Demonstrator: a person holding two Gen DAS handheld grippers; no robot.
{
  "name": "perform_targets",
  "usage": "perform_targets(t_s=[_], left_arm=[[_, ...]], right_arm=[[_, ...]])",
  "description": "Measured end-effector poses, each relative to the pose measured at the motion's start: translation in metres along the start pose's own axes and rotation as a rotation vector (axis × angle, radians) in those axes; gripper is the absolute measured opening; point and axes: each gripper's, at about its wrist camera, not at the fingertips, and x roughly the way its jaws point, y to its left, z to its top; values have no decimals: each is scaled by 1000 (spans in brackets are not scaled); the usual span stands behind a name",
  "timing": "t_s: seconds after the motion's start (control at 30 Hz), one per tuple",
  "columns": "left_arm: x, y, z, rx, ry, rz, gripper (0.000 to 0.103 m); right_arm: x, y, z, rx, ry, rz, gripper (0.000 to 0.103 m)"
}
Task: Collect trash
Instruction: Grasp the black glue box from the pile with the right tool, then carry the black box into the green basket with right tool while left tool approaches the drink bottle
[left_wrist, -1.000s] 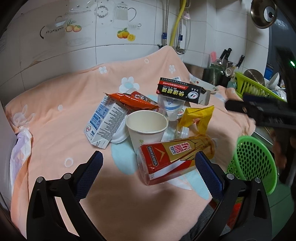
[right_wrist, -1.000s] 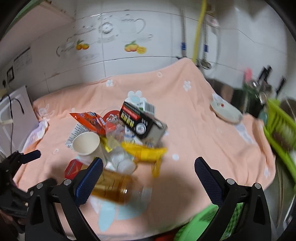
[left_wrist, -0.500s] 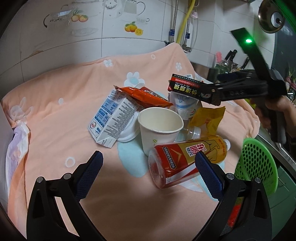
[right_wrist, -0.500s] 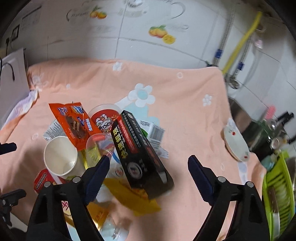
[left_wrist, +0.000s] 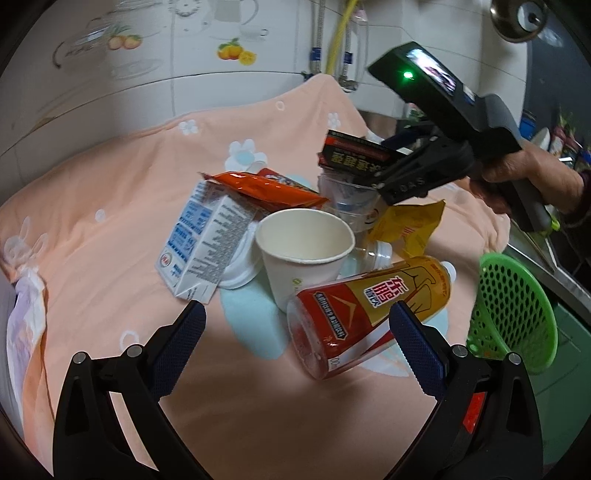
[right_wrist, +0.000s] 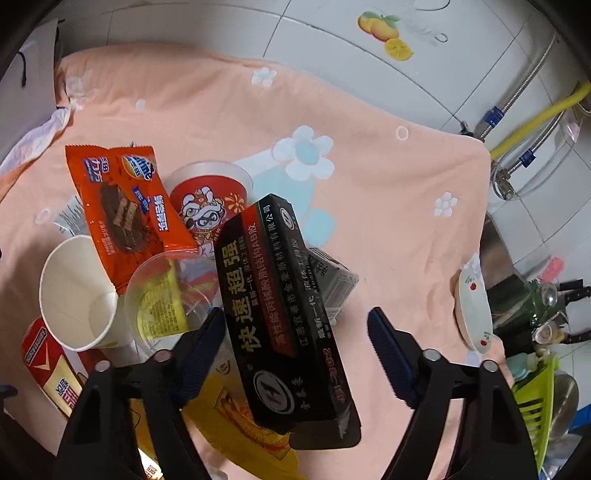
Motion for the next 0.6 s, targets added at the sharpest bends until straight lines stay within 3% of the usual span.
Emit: perform_targets(t_s=[0.1, 0.17, 0.6], left_arm=[[1, -1, 1, 6, 4, -32, 98], [2, -3, 2, 17, 4, -45, 98], [2, -32, 10, 230, -43, -98, 98]], right_arm=[[2, 0, 0, 5, 8, -3, 65], [2, 0, -1, 10, 8, 3, 52], [-30, -10, -12, 113, -81, 33, 49]])
